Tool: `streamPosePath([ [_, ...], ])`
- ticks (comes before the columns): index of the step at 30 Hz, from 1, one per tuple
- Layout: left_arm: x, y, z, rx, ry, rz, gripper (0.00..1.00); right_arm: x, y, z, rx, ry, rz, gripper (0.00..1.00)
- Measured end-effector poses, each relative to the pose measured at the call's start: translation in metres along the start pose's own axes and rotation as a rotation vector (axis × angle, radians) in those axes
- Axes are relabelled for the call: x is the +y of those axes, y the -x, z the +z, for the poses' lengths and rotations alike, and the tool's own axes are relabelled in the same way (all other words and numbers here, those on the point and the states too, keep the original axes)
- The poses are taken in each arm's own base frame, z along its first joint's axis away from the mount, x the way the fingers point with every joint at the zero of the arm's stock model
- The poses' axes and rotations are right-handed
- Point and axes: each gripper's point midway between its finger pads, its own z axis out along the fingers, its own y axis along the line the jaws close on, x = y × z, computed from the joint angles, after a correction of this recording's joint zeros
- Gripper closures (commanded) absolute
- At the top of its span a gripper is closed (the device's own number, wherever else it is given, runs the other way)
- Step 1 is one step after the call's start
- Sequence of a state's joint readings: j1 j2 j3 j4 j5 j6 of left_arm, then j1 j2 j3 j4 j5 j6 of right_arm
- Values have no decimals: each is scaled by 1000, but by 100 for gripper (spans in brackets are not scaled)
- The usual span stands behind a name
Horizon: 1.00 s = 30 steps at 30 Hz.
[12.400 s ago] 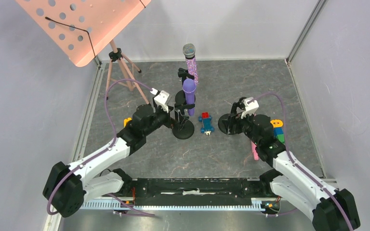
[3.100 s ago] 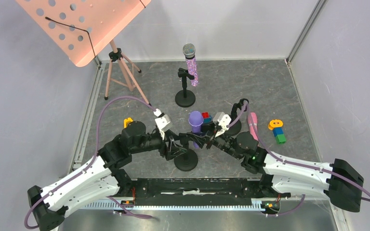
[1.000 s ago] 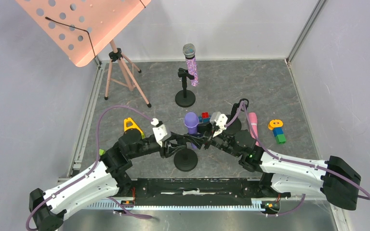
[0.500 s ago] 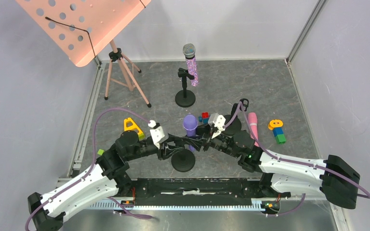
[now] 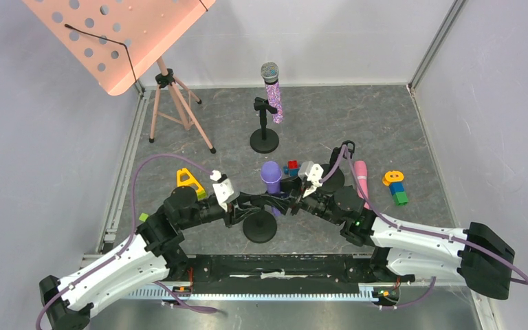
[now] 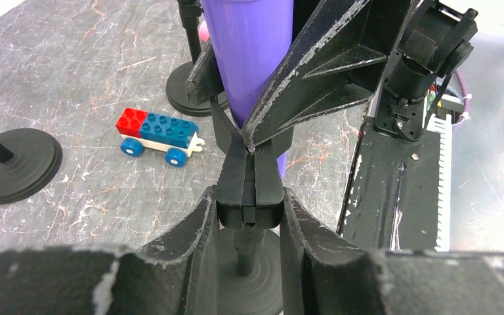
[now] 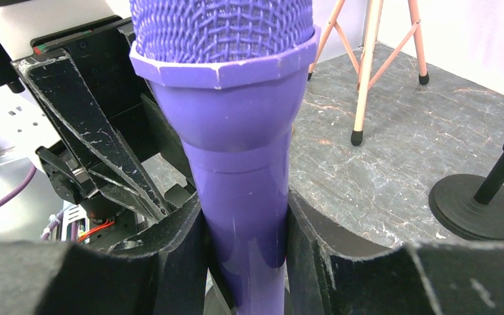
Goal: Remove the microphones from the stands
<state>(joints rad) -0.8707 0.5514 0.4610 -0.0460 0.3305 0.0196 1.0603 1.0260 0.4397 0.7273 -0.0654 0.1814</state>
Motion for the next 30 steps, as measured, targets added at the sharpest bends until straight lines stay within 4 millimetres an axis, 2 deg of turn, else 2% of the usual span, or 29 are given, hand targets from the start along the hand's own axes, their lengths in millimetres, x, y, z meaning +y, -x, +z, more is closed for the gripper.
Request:
streamPosePath([
  [23,7,3,4,-27,38,9,98,-13,4,-10,-33,-95,36,59],
  [30,13,1,1,-25,77,7,98,-40,-6,-17,-7,-227,31,60],
])
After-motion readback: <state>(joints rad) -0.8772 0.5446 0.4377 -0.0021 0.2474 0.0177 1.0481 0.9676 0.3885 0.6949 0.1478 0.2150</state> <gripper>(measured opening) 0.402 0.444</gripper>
